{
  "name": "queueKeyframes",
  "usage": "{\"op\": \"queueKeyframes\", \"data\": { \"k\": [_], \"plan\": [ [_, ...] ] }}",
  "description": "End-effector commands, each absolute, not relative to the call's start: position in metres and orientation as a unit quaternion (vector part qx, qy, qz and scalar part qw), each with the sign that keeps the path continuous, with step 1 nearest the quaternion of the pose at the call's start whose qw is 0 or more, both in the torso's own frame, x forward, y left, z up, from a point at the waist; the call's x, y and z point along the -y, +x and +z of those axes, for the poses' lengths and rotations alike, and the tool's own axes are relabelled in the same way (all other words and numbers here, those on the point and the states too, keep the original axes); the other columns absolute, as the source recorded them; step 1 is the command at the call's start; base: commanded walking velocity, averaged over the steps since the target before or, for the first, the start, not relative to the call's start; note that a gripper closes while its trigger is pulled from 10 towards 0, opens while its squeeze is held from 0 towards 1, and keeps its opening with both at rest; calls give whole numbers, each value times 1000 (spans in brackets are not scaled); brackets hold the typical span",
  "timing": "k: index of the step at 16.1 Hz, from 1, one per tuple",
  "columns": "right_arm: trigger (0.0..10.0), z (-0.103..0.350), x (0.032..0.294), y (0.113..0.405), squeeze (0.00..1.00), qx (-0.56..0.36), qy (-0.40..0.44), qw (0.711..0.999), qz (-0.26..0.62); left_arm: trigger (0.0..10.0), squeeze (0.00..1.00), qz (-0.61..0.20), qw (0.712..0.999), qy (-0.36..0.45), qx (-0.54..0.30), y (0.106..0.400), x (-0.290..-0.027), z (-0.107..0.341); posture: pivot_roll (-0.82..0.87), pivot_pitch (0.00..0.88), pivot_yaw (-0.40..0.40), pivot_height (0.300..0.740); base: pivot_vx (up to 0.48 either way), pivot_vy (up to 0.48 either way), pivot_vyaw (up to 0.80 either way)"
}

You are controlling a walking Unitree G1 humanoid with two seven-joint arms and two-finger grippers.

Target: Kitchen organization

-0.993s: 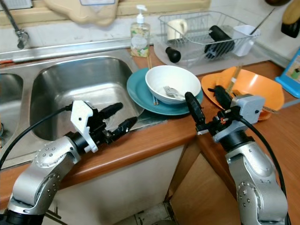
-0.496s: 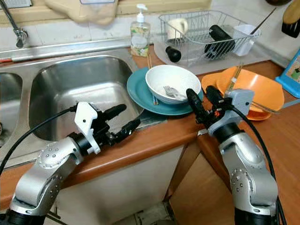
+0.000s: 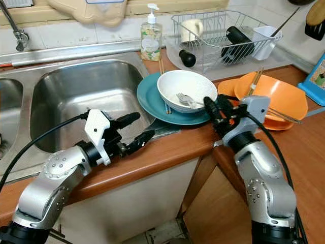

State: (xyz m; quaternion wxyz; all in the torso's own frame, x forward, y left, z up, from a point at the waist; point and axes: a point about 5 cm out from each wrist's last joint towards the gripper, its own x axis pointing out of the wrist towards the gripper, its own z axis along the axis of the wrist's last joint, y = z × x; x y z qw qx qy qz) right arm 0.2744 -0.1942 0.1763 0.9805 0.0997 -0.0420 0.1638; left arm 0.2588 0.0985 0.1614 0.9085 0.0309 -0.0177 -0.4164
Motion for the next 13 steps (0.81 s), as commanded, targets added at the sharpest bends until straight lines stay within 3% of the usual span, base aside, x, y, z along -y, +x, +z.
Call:
{"op": "queueKeyframes", "data": {
  "k": [1,10,13],
  "plan": [
    [0,176,194,277,0,42,102,980,165,10000,0,-425,904,41,17,260,-97,162,-138,0,-13,740,0,0,0],
    [0,181,200,276,0,54,117,980,153,10000,0,-428,902,41,17,255,-94,163,-140,0,-36,740,0,0,0],
    [0,199,207,277,0,97,132,979,125,10000,0,-414,908,59,15,261,-95,164,-147,0,-27,740,0,0,0]
  ]
}}
